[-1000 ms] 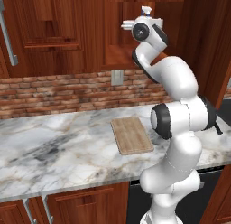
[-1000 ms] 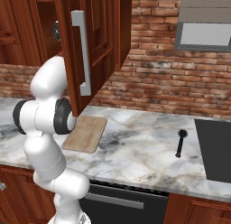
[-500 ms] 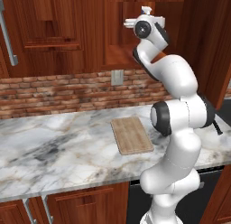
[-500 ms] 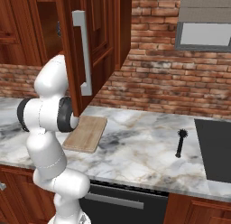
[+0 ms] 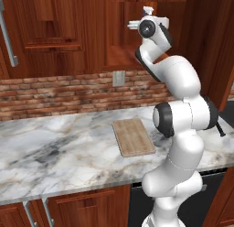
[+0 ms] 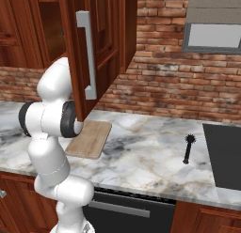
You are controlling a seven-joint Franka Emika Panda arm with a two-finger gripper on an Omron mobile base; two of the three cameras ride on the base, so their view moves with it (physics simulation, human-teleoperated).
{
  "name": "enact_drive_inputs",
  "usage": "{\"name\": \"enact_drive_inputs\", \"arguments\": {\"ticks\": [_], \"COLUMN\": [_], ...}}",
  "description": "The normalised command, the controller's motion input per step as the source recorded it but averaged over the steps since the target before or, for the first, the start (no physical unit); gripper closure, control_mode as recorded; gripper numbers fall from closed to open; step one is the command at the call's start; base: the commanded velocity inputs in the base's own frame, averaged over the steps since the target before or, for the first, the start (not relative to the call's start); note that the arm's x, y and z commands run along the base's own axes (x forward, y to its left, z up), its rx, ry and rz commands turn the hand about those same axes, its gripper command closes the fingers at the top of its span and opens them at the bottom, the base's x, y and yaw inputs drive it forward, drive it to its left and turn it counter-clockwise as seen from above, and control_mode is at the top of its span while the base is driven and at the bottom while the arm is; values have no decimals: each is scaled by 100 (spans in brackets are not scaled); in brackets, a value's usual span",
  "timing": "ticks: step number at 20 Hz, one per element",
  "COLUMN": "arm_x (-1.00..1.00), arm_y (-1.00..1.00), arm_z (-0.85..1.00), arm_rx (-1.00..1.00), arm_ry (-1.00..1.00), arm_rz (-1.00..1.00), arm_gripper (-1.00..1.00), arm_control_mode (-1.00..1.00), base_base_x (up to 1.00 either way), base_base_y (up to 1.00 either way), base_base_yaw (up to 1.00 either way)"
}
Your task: Grab the spray bottle from the cabinet, then place it next to the cutting board for sanitizing. Then grab the dish brush from the countertop next to the sink and place it next to the cutting board.
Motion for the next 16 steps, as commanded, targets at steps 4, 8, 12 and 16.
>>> {"name": "enact_drive_inputs", "arguments": {"ticks": [4,8,12,16], "arm_x": [4,9,12,10], "arm_y": [0,0,0,0], "arm_z": [-3,0,0,0], "arm_rx": [0,0,0,0], "arm_ry": [7,3,5,8], "arm_rz": [0,0,0,0], "arm_gripper": [-100,-100,100,100], "arm_control_mode": [-100,-100,-100,-100], "base_base_x": [0,0,0,0], "base_base_y": [0,0,0,0], "base_base_yaw": [0,0,0,0]}}
